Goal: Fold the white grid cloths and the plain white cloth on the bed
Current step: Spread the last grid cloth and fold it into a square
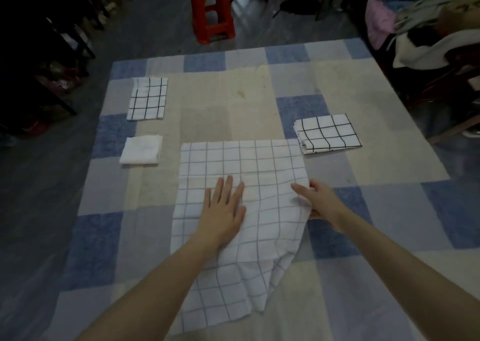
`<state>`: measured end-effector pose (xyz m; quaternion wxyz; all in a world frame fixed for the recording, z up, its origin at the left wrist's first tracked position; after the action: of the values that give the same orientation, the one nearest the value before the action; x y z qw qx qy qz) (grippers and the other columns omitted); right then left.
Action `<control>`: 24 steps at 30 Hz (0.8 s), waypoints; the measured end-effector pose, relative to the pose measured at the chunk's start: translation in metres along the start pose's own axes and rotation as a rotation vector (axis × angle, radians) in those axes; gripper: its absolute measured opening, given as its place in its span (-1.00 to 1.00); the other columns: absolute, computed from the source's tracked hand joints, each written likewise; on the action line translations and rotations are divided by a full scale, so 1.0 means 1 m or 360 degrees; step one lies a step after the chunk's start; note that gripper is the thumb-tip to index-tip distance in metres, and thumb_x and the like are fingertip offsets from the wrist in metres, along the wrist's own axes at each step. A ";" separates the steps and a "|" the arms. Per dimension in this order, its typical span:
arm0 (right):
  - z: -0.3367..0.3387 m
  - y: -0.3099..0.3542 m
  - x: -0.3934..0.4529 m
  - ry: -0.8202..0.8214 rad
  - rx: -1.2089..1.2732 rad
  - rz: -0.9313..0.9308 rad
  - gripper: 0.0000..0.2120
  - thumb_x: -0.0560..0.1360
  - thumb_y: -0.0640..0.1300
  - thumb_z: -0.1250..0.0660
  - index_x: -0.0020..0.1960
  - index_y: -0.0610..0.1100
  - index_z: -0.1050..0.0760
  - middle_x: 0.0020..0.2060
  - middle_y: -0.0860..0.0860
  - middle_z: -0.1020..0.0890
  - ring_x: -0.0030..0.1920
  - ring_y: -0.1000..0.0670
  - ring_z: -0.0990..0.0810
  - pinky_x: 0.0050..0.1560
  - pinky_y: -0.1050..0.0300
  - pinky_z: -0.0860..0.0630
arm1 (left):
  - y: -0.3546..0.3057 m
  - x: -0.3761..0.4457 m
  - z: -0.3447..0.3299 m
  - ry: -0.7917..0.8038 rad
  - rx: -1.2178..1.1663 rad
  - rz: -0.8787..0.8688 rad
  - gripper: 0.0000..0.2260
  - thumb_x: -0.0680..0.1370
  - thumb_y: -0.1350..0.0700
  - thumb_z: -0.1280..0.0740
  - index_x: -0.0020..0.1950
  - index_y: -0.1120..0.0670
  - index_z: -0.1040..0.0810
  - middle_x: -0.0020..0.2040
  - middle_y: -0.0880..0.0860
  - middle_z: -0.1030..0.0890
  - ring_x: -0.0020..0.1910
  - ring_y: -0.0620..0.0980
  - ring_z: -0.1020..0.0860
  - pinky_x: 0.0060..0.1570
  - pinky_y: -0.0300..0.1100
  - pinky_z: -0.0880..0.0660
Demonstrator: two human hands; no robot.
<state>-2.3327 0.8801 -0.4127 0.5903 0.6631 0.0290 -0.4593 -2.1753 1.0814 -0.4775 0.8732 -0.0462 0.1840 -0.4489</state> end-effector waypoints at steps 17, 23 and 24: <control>0.009 -0.113 -0.122 -0.0129 -0.0291 -0.0022 -0.83 0.46 -0.31 -0.40 0.00 -0.24 -0.46 -0.34 -0.07 -0.51 -0.39 0.10 -0.51 -0.32 0.17 -0.49 | -0.007 -0.008 0.030 0.0152 0.0214 -0.0042 -0.46 0.65 -0.15 0.11 0.59 -0.05 0.19 0.58 0.01 0.28 0.56 0.07 0.23 0.50 0.14 0.18; 0.001 -0.142 -0.121 -0.0506 -0.0507 0.0005 -0.73 0.43 -0.17 -0.46 0.04 -0.15 -0.43 -0.15 -0.09 -0.59 -0.20 -0.01 -0.58 -0.20 0.13 -0.49 | -0.028 -0.102 -0.002 -0.0310 -0.0140 -0.0374 -0.53 0.67 -0.09 0.15 0.58 -0.07 -0.03 0.60 -0.07 0.16 0.56 -0.06 0.20 0.52 0.03 0.17; -0.002 -0.143 -0.121 -0.0510 -0.0516 0.0019 -0.72 0.43 -0.13 -0.47 0.04 -0.16 -0.44 -0.14 -0.12 -0.61 -0.19 -0.01 -0.59 -0.21 0.15 -0.49 | -0.027 -0.117 -0.008 -0.0315 -0.0153 -0.0389 -0.53 0.67 -0.10 0.17 0.58 -0.07 -0.06 0.60 -0.07 0.12 0.56 -0.08 0.17 0.52 0.03 0.16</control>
<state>-2.4847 0.9858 -0.4431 0.6891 0.4782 0.0044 -0.5445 -2.2609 1.1597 -0.4459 0.8227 -0.1540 0.1115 -0.5358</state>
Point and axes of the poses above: each hand's wrist, its own x-axis towards the middle knuckle, its own z-axis out of the back of the hand, y = z × x, the point moved 1 cm from there along x, towards the middle knuckle
